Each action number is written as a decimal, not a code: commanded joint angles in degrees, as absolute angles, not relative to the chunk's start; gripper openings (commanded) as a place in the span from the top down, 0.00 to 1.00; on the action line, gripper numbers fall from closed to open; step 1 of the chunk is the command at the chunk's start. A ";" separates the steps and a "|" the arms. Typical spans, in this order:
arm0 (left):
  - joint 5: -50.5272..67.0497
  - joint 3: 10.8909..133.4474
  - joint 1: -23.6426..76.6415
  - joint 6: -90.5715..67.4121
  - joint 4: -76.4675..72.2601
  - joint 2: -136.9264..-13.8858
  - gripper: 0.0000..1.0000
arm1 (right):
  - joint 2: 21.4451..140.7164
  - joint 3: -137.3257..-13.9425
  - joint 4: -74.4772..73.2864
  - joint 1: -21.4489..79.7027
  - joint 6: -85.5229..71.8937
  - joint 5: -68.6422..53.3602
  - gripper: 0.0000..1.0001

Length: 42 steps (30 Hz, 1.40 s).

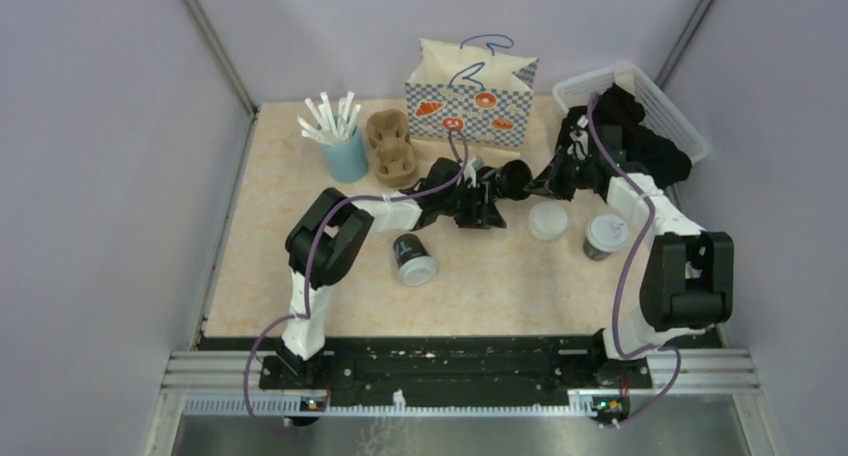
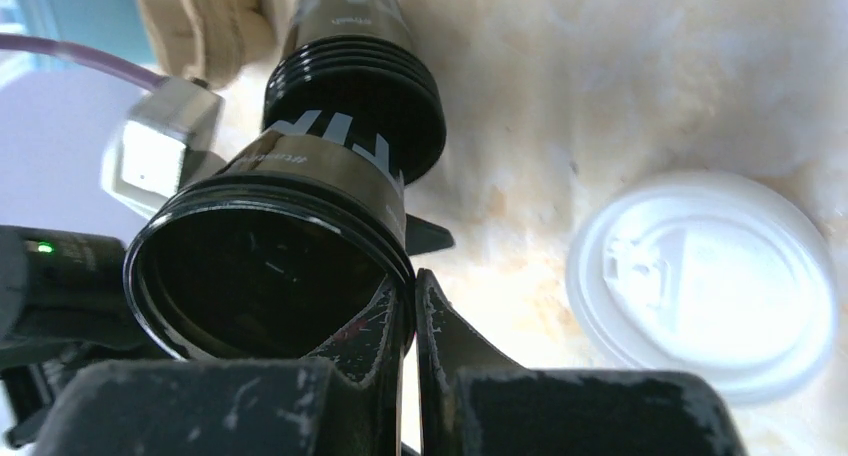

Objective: Pack the takeout coffee
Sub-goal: Adjust the coffee cup at the center of the board.

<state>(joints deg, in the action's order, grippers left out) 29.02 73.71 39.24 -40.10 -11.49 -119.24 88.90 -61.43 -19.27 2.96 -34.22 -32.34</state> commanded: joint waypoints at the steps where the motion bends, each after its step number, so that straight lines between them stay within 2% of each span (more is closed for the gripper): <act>1: 31.29 73.45 38.75 -40.75 -13.46 -114.50 0.36 | 86.96 -64.52 -32.71 3.52 -27.17 -27.23 1.00; 7: 29.81 69.57 37.60 -32.98 -10.65 -107.29 0.28 | 91.27 -60.16 -19.46 3.56 -29.30 -33.44 1.00; 12: 27.07 74.27 34.11 -21.83 -3.16 -104.84 0.24 | 92.96 -52.29 -1.09 2.69 -36.74 -37.87 1.00; 18: 20.80 82.51 28.47 -15.38 -1.25 -109.22 0.17 | 93.88 -45.59 12.58 1.59 -41.71 -38.60 1.00; 23: 20.48 88.47 27.57 -11.87 -3.41 -116.58 0.13 | 95.97 -42.52 20.34 1.24 -44.12 -39.27 1.00; 25: 19.30 88.54 27.53 -11.97 -6.21 -118.16 0.09 | 96.87 -42.07 22.04 1.28 -45.07 -39.24 1.00; 32: 17.05 85.49 27.86 -17.95 -15.50 -120.77 0.09 | 97.82 -41.00 25.33 1.23 -46.65 -38.68 1.00; 42: 26.56 81.02 28.21 -28.09 -27.73 -123.86 0.12 | 98.53 -40.41 28.82 1.23 -47.17 -38.64 1.00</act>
